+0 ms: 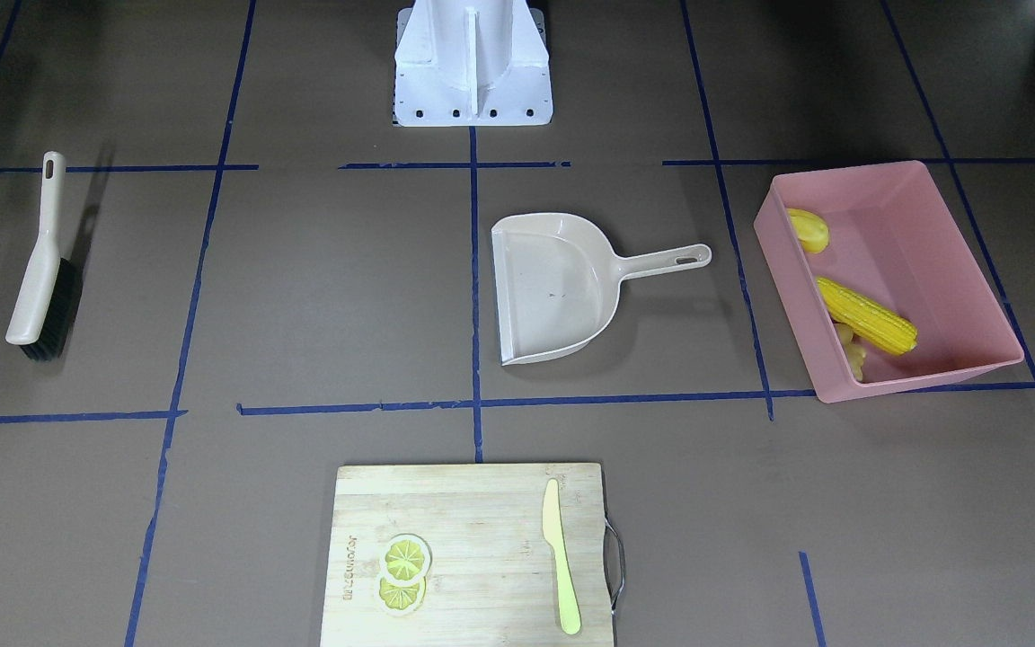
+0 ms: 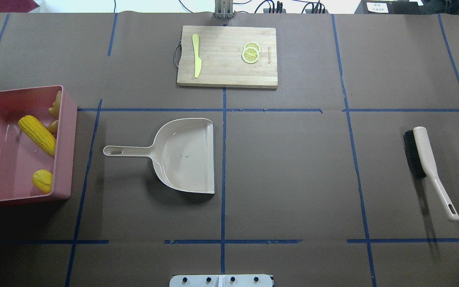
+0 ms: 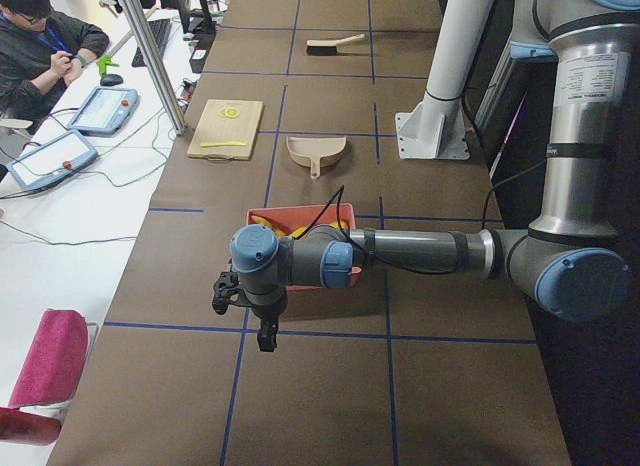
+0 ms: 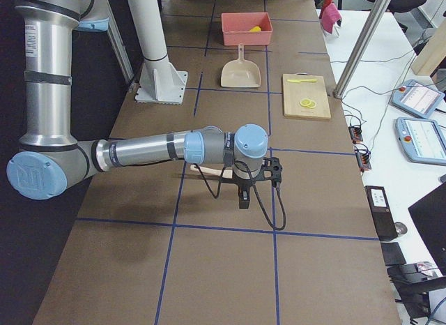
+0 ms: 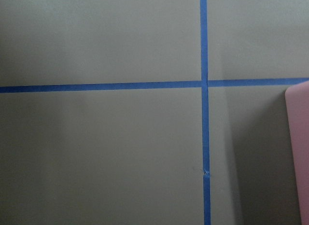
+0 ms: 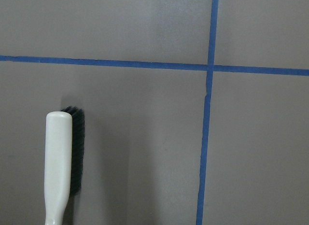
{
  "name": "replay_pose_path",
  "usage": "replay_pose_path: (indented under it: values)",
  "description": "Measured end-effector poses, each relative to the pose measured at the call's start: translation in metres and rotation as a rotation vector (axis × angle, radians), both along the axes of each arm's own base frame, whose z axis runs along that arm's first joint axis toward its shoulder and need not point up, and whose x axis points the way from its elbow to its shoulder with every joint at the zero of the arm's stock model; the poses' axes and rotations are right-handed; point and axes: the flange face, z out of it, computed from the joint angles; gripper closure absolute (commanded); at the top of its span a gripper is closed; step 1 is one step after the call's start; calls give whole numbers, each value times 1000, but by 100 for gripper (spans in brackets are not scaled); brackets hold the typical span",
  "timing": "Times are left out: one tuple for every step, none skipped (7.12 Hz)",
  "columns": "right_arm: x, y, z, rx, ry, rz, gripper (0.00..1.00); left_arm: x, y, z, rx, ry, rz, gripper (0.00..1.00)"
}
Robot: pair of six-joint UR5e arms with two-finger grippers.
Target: Sweep and dump trash into bin
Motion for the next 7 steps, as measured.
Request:
replay_pose_path:
  values:
    - [0,1,1,-3,0,1,0,0,0,0,0,2,0,0]
    - [0,1,2,-7,-1,2,0,0,0,0,-1,3,-1,0]
    - [0,2,3,-9,-2,3,0,0,0,-1,-1,2,-1,0]
    - [0,3,3,-11,-2,3,0,1,0,-1,1,2,-1,0]
    - [0,4,5,-13,-2,2,0,1,0,-2,3,2,0,0]
    - [1,6,12,-26,5,1,0,1,0,-2,4,2,0,0]
    - [3,7,29,-56,27,3,0,1,-1,-3,6,2,0,0]
